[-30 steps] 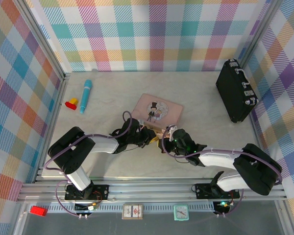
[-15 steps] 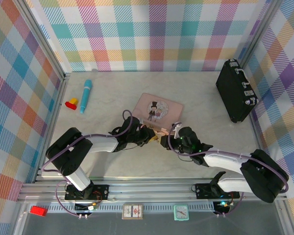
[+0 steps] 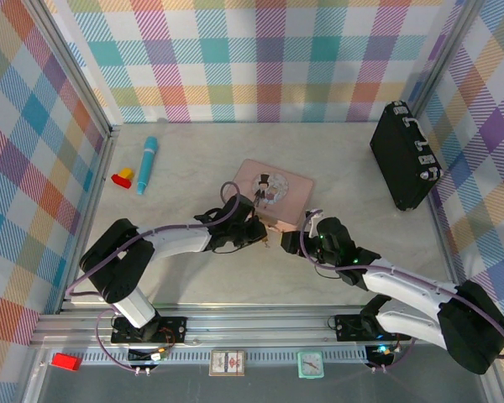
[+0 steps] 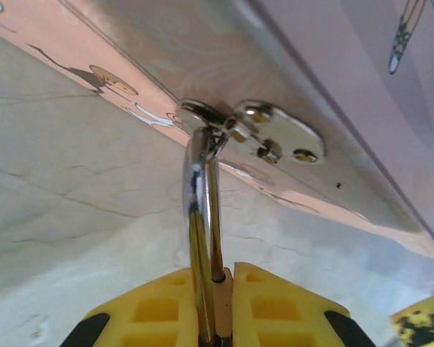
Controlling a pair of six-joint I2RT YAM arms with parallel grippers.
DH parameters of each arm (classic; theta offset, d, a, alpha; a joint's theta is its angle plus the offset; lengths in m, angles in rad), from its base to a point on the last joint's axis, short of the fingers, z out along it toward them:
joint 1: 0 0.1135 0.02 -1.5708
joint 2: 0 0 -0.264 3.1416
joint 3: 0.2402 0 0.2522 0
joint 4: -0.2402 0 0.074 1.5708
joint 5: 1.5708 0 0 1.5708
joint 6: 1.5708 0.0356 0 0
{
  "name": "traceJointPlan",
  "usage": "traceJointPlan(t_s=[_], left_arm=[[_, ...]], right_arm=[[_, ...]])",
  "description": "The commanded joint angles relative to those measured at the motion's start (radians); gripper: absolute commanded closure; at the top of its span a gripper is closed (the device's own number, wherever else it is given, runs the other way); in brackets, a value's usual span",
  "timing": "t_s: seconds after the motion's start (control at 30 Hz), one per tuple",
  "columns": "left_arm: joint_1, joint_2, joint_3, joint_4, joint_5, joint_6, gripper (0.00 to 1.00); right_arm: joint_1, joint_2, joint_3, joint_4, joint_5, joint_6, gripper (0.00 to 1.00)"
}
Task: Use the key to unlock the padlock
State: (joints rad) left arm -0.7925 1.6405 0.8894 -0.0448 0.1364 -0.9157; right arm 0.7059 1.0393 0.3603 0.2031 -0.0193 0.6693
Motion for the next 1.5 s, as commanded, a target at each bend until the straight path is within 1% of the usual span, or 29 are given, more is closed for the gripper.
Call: traceJointPlan(t_s=[0.0,0.1,0.17,0.3,0.33,0.37,0.47,0.57,0.63,0.73,0.83,0.93,1.0,1.1,1.2,1.3,1.37,1.47], left_arm=[[-0.029,-0.033,0.07,-0.212,-0.173,0.14,1.0],[-0.05,-0.013,0.092,-0.269,-0.236,0.162,0.99],[-0.06,0.001,0.104,-0.286,-0.263,0.169,0.97],[-0.068,0.017,0.109,-0.281,-0.274,0.182,0.87],[-0.068,0.016,0.109,-0.279,-0.274,0.184,0.78],[-0.069,0.008,0.103,-0.272,-0.273,0.186,0.72],[-0.068,-0.045,0.08,-0.264,-0.292,0.194,0.56],[-0.068,-0.121,0.054,-0.268,-0.335,0.22,0.43],[-0.065,-0.176,0.033,-0.267,-0.357,0.242,0.38],[-0.054,-0.284,-0.005,-0.269,-0.402,0.276,0.31],[0.004,-0.362,-0.013,-0.292,-0.383,0.317,0.27],[0.068,-0.379,0.019,-0.333,-0.396,0.369,0.24],[0.119,-0.345,0.07,-0.367,-0.382,0.402,0.2],[0.194,-0.268,0.143,-0.354,-0.32,0.438,0.16],[0.249,-0.163,0.236,-0.35,-0.278,0.455,0.14],[0.283,-0.053,0.307,-0.323,-0.231,0.469,0.12],[0.299,0.023,0.35,-0.314,-0.201,0.471,0.12],[0.305,0.115,0.396,-0.303,-0.17,0.473,0.12]], right_arm=[[-0.009,0.004,0.005,-0.01,0.011,0.002,0.43],[-0.009,0.018,0.012,-0.001,0.004,0.008,0.43],[-0.009,0.022,0.02,-0.001,-0.002,0.008,0.44],[-0.008,0.013,0.035,-0.012,-0.008,-0.009,0.43],[-0.008,0.012,0.035,-0.013,-0.007,-0.012,0.43],[-0.008,0.01,0.038,-0.014,-0.005,-0.016,0.43],[-0.008,0.013,0.046,-0.016,-0.021,-0.022,0.43],[-0.008,0.019,0.052,0.017,-0.096,-0.038,0.44],[-0.008,0.022,0.057,0.029,-0.141,-0.051,0.45],[0.004,0.012,0.062,0.019,-0.17,-0.054,0.47],[0.038,0.008,0.065,0.002,-0.167,-0.064,0.46],[0.076,0.062,0.106,-0.05,-0.15,-0.087,0.46],[0.095,0.117,0.131,-0.053,-0.126,-0.074,0.46],[0.107,0.209,0.172,-0.034,-0.113,-0.062,0.46],[0.109,0.318,0.236,-0.049,-0.092,-0.076,0.45],[0.105,0.404,0.308,-0.103,-0.061,-0.12,0.43],[0.085,0.427,0.334,-0.132,-0.024,-0.145,0.4],[0.004,0.454,0.339,-0.109,-0.085,-0.185,0.38]])
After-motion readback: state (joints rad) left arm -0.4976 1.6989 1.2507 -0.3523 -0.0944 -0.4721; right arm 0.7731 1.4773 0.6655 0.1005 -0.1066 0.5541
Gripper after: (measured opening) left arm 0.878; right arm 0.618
